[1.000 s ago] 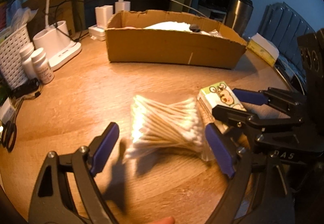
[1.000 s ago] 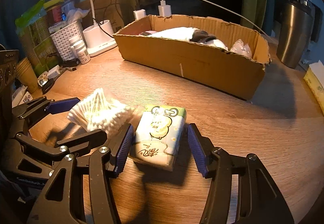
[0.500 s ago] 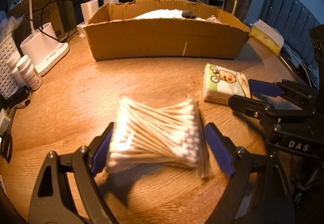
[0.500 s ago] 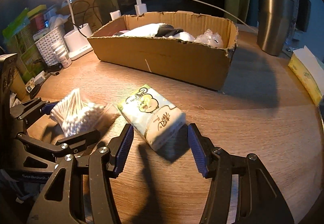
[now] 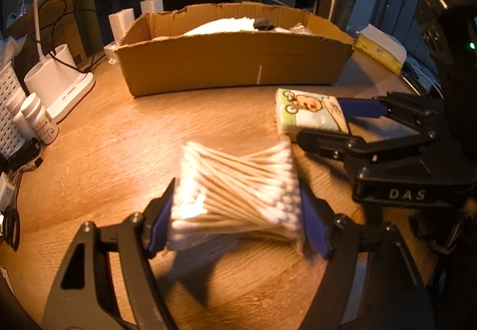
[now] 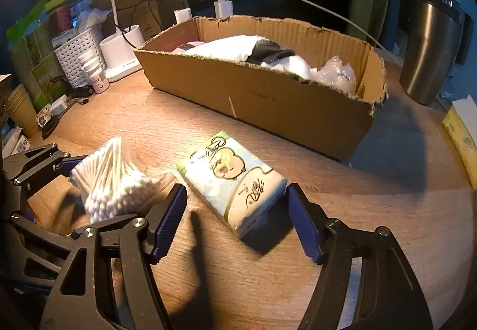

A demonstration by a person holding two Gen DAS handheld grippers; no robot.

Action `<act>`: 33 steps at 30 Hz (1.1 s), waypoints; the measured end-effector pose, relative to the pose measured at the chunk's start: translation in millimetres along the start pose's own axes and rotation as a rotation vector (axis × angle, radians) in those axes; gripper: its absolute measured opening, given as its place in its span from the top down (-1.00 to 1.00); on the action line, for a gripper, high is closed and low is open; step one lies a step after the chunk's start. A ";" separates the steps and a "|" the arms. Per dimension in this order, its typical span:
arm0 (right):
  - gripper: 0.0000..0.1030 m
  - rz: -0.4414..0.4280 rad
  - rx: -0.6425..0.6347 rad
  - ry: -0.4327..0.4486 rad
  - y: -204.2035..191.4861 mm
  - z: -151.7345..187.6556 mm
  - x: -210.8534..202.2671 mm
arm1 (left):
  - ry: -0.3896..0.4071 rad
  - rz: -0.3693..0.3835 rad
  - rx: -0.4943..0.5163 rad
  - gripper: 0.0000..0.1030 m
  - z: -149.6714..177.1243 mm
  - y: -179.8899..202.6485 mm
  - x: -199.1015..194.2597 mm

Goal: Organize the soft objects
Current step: 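Grasp the bagged cotton swabs with the left tool while the right tool grasps the tissue pack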

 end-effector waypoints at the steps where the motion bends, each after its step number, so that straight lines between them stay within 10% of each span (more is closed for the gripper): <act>1: -0.49 0.007 -0.005 0.004 0.7 -1.4 -0.1 | 0.005 0.001 -0.004 -0.45 -0.4 -0.8 -2.1; 13: -0.61 -0.010 -0.053 -0.020 0.9 -16.8 17.8 | 0.081 -0.030 -0.059 -0.45 -6.8 -26.2 -29.4; 19: -0.10 -0.007 -0.049 -0.022 -2.3 -15.9 17.6 | 0.102 -0.026 -0.064 -0.45 -7.1 -29.8 -34.3; 33: -0.05 0.057 -0.019 0.050 2.3 -11.3 -21.5 | 0.174 -0.025 -0.053 -0.45 -14.2 -21.1 -57.9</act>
Point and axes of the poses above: each gripper's, at about its wrist camera, not at the fingertips, and x roughly the way its jaws point, y to its right, z to its underside, the point moved 7 cm from there along x, roughly the way its jaws point, and after that the axes turned 4 degrees about -x, right-handed, at the moved point
